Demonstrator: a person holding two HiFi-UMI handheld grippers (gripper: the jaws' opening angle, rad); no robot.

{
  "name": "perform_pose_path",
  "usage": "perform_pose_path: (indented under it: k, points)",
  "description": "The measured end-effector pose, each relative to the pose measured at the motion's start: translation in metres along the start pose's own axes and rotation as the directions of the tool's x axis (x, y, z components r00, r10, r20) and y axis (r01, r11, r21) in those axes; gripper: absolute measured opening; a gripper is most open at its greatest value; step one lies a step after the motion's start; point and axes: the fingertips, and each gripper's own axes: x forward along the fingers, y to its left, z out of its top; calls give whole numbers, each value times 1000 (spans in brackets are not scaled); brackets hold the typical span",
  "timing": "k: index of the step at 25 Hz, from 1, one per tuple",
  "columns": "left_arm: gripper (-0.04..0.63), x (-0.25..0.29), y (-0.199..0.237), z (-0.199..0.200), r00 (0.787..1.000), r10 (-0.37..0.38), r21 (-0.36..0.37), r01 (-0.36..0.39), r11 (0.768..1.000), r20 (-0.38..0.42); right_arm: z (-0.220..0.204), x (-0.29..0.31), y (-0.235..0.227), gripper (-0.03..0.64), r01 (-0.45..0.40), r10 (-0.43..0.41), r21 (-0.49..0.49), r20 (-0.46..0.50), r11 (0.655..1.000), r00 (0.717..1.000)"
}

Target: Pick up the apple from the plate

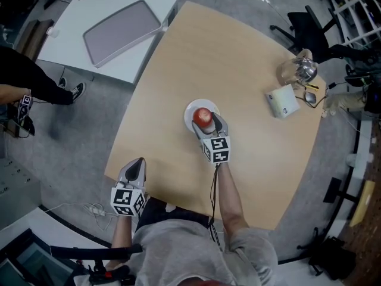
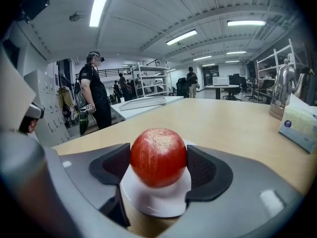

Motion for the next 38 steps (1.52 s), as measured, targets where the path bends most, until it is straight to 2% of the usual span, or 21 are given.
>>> perform_pose_path:
  k: [22, 38]
  points:
    - [20, -22, -13, 34, 997, -32, 65, 27, 997, 70, 38, -42, 2, 360, 42, -43, 17, 77, 999, 996]
    - [20, -34, -39, 59, 988, -110, 120, 96, 988, 112, 55, -105, -6, 360, 123, -128, 41, 129, 991, 983]
